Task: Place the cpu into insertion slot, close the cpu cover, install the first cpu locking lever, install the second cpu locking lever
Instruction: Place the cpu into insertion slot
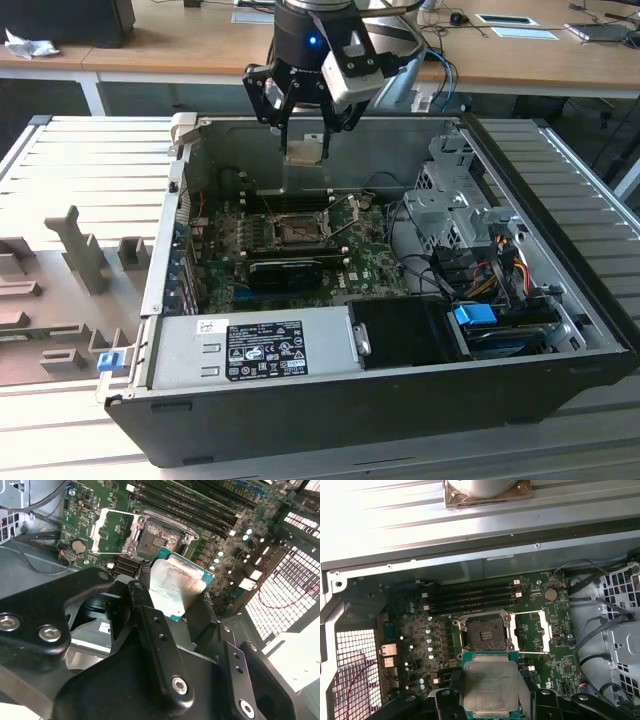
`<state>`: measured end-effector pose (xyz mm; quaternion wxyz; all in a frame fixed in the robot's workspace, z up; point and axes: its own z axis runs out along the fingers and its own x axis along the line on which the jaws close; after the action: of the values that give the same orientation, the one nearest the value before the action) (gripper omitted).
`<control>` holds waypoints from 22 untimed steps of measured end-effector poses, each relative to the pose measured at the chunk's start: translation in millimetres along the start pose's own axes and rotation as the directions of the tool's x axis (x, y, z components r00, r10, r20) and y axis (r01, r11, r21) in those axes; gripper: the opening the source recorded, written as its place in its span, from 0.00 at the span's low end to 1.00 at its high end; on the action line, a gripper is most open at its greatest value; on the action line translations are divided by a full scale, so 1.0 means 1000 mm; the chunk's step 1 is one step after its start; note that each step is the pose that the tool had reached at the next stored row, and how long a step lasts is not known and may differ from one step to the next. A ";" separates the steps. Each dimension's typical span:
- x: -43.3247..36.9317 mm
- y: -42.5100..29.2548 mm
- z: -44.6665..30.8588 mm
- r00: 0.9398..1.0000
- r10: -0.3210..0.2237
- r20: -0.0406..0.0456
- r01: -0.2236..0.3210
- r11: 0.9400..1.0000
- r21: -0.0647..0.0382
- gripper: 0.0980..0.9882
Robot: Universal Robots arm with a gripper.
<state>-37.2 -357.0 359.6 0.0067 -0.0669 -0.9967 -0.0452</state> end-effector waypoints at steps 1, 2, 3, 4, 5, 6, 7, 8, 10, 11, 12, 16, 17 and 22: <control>0.0000 0.0000 0.0001 1.000 0.000 0.000 0.000 1.000 0.000 0.48; 0.0000 0.0000 0.0003 1.000 0.000 0.000 0.000 1.000 0.000 0.48; 0.0000 0.0000 0.0003 1.000 0.000 0.000 0.000 1.000 0.000 0.48; 0.0000 0.0000 0.0004 1.000 0.001 0.000 -0.001 1.000 0.000 0.48; 0.0000 0.0000 0.0004 1.000 0.003 0.000 -0.003 1.000 0.000 0.48; 0.0000 0.0000 0.0004 1.000 0.005 0.000 -0.005 1.000 0.000 0.48; 0.0000 0.0000 0.0004 1.000 0.009 0.001 -0.009 1.000 0.000 0.48; 0.0000 0.0000 0.0004 1.000 0.014 0.001 -0.014 1.000 0.000 0.48; 0.0000 0.0000 0.0005 0.999 0.035 0.003 -0.035 0.999 -0.001 0.48; 0.0000 0.0000 0.0006 0.998 0.059 0.005 -0.059 0.998 -0.001 0.48; 0.0000 0.0000 0.0006 0.997 0.079 0.007 -0.079 0.997 -0.002 0.48; 0.0000 0.0000 0.0007 0.993 0.115 0.010 -0.114 0.993 -0.003 0.48; 0.0000 0.0000 0.0007 0.992 0.126 0.011 -0.126 0.992 -0.003 0.48; 0.0000 0.0000 0.0007 0.986 0.163 0.014 -0.163 0.987 -0.005 0.48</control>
<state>-37.2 -357.0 358.9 0.0029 -0.1486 -0.9878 -0.0457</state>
